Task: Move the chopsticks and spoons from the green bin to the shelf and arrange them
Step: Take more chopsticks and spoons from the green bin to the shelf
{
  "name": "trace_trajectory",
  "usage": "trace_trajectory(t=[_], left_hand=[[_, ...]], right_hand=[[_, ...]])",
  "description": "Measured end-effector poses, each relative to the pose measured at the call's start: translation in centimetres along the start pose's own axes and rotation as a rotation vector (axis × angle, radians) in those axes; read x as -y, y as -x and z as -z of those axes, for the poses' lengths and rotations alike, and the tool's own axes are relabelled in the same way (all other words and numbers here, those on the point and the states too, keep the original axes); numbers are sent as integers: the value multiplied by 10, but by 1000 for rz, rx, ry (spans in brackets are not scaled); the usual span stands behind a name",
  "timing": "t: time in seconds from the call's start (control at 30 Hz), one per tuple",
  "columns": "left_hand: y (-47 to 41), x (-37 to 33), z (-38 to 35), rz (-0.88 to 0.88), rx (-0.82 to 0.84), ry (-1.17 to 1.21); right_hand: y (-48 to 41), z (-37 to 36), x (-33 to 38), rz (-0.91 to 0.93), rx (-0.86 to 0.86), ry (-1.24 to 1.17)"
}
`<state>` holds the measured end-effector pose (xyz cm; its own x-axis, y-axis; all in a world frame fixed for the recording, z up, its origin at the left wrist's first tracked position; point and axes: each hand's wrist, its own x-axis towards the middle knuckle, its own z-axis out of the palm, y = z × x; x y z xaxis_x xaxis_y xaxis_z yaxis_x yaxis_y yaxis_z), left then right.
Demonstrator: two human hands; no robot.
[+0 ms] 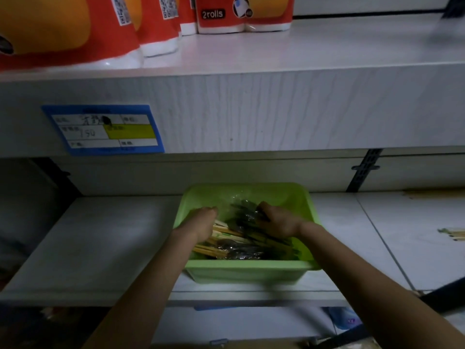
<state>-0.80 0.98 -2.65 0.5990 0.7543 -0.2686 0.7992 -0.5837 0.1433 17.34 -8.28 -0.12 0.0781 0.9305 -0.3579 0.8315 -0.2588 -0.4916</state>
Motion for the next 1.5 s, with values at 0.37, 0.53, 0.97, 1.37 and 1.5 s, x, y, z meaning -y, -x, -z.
trace_trajectory(t=[0.37,0.53,0.97,1.37,1.5], left_hand=[[-13,-6,-1,-87,226,-26],[-17,-7,-2,-46,269,51],[-26,-7,-3,-52,374,-22],[-20,-17,-2,-195,380,-11],[-17,-20,0,-307,314,-177]], right_hand=[[6,7,-7,15,-170,-252],[7,6,-8,12,-163,-264],[6,7,-7,24,-165,-249],[4,6,-8,23,-169,-224],[4,6,-8,14,-155,-242]])
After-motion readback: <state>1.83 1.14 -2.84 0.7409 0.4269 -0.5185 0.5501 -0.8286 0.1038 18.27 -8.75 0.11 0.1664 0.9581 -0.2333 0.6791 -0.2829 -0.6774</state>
